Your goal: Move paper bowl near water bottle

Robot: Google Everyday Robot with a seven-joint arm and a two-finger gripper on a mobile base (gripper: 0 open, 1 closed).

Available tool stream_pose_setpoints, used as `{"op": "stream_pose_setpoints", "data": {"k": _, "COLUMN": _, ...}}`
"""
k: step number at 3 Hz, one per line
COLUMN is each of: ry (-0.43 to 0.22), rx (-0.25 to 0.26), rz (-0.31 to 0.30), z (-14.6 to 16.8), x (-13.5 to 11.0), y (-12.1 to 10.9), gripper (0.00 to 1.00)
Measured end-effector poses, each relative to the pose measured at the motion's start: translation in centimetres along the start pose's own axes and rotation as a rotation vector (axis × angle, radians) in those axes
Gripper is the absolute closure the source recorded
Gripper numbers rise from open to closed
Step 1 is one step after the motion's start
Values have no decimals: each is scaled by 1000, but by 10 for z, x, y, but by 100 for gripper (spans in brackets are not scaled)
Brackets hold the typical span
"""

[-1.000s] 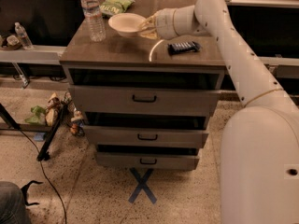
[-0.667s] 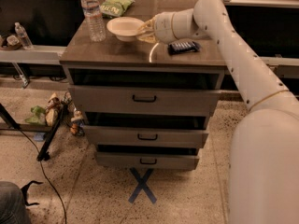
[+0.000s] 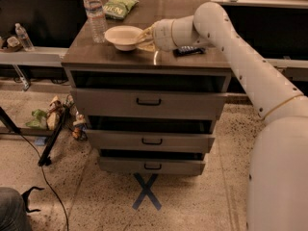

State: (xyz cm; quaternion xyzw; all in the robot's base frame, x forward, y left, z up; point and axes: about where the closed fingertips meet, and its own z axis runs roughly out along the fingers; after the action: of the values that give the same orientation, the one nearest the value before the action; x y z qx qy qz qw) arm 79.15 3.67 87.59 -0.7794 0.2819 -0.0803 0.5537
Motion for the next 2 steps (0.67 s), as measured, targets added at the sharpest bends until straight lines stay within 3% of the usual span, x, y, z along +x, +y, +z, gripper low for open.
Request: {"op": "stream_pose_setpoints", "data": {"k": 2, "ry": 8, "rx": 18, "rz": -6, "z": -3, "x": -8, "y": -4, "gripper": 0}}
